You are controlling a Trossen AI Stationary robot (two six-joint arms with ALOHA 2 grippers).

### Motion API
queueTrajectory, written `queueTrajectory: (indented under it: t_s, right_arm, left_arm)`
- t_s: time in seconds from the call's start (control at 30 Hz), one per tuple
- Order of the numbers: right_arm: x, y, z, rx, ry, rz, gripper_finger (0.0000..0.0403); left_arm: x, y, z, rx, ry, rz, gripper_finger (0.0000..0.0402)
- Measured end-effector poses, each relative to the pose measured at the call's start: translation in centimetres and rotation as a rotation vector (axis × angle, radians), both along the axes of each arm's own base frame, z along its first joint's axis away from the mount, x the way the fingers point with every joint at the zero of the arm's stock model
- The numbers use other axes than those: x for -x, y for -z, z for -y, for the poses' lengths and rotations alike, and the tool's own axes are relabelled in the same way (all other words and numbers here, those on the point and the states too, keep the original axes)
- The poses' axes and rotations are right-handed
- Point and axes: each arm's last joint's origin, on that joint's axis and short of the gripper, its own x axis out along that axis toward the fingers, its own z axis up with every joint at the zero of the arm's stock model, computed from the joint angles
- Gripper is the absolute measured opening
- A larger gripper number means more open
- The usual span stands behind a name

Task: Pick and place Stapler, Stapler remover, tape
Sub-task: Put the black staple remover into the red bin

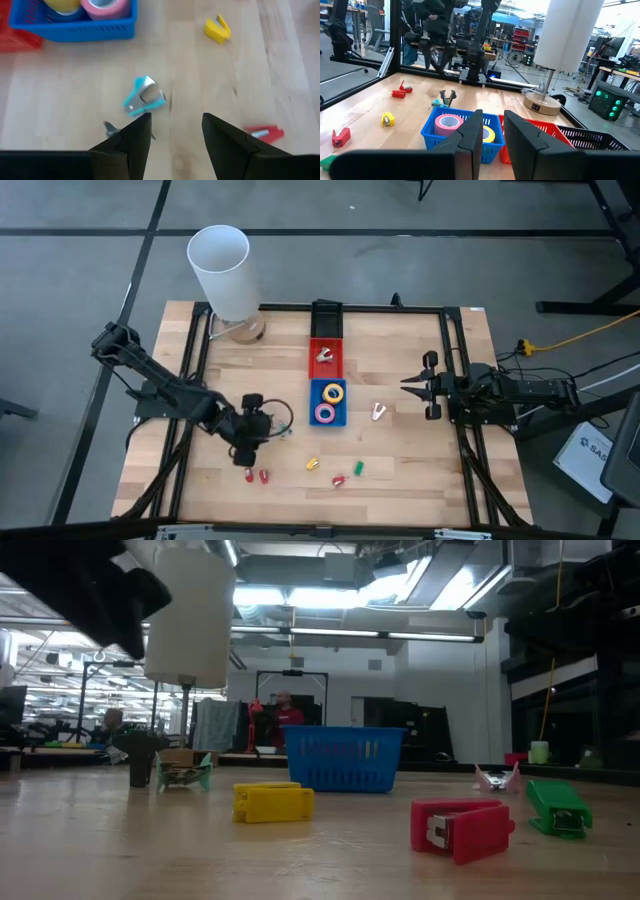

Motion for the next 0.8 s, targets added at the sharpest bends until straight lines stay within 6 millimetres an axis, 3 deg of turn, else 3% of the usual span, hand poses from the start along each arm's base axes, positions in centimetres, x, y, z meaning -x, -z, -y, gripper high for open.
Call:
queueTrajectory:
  t_s: [0.23,0.43,0.8]
  right_arm:
    - [0.0,0.0,0.0,0.000,0.000,0.000,0.0080]
    - [0.0,0.0,0.0,0.000,0.000,0.000,0.0080]
    - [0.0,0.0,0.0,0.000,0.000,0.000,0.0081]
  left_arm:
    - [1.1,1.2,0.8,-0.103,0.174,-0.036,0.0169]
    - [1.1,1.4,0.1,-0.010,-0.029,-0.065,0.0169]
    - [1.6,2.4,-1.6,-0.160,-0.068,-0.135,0.0169]
